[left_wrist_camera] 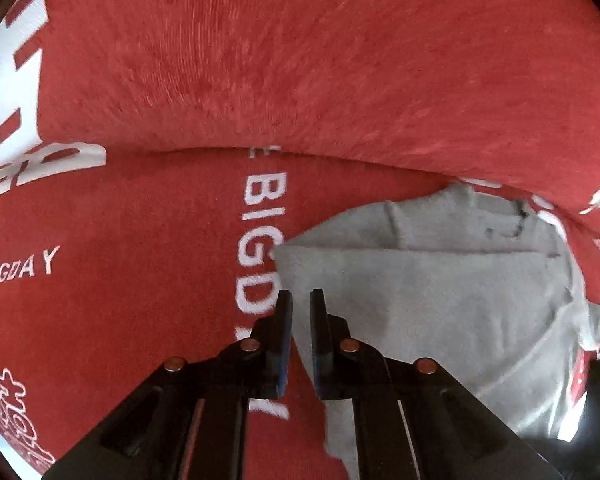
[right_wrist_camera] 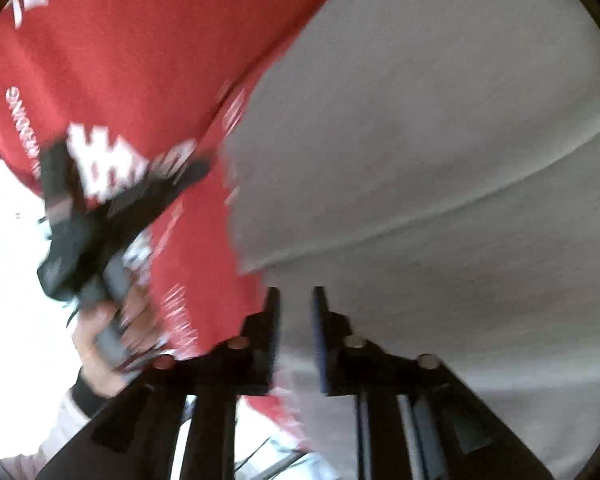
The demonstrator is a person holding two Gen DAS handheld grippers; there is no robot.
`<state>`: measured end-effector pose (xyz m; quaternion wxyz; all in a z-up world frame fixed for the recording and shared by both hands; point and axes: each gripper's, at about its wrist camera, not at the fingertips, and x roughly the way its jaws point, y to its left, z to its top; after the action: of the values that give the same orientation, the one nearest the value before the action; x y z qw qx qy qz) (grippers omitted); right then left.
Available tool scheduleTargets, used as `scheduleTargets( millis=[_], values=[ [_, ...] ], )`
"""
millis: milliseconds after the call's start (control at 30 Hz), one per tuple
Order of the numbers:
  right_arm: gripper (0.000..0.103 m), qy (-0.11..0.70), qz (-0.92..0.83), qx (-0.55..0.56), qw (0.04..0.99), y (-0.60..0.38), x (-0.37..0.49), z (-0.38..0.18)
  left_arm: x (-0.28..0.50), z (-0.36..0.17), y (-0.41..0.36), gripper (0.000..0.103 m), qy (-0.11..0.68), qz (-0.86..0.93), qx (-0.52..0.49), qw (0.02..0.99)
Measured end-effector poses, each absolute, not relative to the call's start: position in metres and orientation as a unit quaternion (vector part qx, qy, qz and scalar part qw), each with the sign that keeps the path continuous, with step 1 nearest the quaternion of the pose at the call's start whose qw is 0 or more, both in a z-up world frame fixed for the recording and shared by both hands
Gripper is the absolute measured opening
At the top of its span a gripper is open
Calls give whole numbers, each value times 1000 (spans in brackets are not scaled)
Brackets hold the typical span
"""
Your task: Fold small clothes
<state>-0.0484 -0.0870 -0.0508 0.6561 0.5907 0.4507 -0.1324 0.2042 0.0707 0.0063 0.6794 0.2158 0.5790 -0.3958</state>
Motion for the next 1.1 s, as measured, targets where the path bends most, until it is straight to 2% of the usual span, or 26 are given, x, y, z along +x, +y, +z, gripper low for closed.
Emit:
scheduleTargets(
  millis=[133, 267, 333, 400, 500, 567, 733, 967, 1100],
  values=[
    [27, 440, -243, 549, 667, -150, -98, -39, 181, 15, 73, 9, 580, -408, 215, 672],
    [27, 446, -304, 522, 660, -201, -114, -44, 152, -13, 73, 9, 593, -387, 255, 659],
    [21, 447, -304, 526, 657, -216, -119, -52, 144, -26, 73, 9, 595, -378, 264, 658],
    [20, 441, -299, 533, 657, -220, -122, -52, 139, -23, 80, 9, 576, -382, 271, 670],
    [32, 470, -330, 497, 651, -209, -133, -44, 138, -19, 86, 9, 579, -374, 285, 666],
    [32, 458, -319, 524, 643, -204, -147, -43, 137, -12, 91, 9, 585, -361, 293, 665],
    [47, 448, -316, 548, 632, -181, -182, -31, 127, 4, 105, 9, 599, -360, 286, 656],
    [48, 430, -333, 582, 605, -152, -232, -18, 77, -1, 114, 10, 638, -375, 294, 605],
    [54, 419, -344, 592, 596, -136, -253, -10, 49, 0, 116, 10, 647, -384, 298, 588]
  ],
)
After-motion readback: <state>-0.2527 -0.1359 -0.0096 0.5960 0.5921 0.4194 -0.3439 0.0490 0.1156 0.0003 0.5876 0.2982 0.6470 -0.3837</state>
